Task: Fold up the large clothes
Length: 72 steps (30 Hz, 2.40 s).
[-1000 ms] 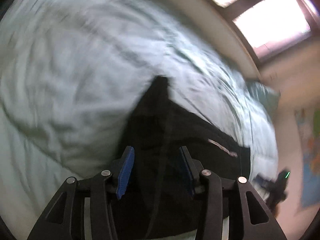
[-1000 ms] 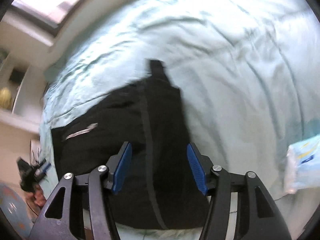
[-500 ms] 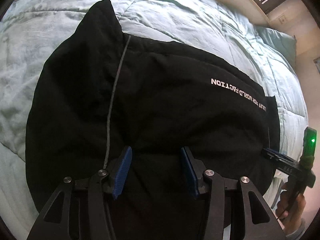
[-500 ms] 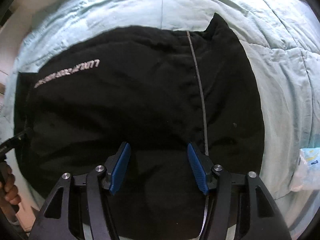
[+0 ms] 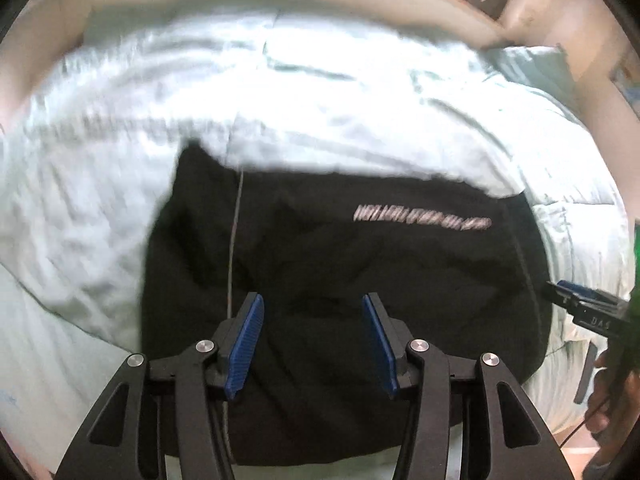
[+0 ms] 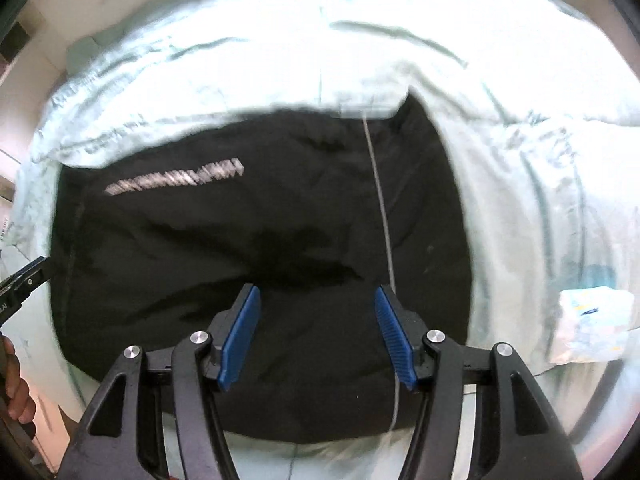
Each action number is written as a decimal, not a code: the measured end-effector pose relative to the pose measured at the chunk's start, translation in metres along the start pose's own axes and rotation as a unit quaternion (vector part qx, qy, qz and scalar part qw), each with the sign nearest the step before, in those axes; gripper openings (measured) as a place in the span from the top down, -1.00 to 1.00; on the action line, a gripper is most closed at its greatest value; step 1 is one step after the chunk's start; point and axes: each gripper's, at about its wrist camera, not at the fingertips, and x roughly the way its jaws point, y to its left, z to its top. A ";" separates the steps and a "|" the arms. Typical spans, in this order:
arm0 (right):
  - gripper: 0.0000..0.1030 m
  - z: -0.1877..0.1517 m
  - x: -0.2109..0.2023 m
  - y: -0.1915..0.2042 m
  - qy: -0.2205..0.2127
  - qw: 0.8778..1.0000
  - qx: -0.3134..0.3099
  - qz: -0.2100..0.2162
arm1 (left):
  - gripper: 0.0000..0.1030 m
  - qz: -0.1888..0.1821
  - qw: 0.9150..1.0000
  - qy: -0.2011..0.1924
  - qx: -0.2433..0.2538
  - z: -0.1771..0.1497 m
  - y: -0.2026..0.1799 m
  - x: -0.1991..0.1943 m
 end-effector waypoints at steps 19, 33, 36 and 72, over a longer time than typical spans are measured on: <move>-0.31 0.027 -0.171 0.041 -0.142 0.989 -0.031 -0.038 | -0.03 0.089 0.987 -0.130 0.023 0.048 -0.057 -0.139; -0.31 0.023 -0.147 0.045 -0.115 0.992 -0.034 -0.029 | -0.03 0.081 0.992 -0.093 0.032 0.040 -0.065 -0.114; -0.31 0.020 -0.145 0.047 -0.113 0.992 -0.039 -0.028 | -0.03 0.078 0.992 -0.089 0.043 0.039 -0.069 -0.111; -0.31 0.007 -0.132 0.057 -0.090 0.994 -0.061 -0.027 | -0.03 0.087 0.990 -0.067 0.084 0.028 -0.080 -0.098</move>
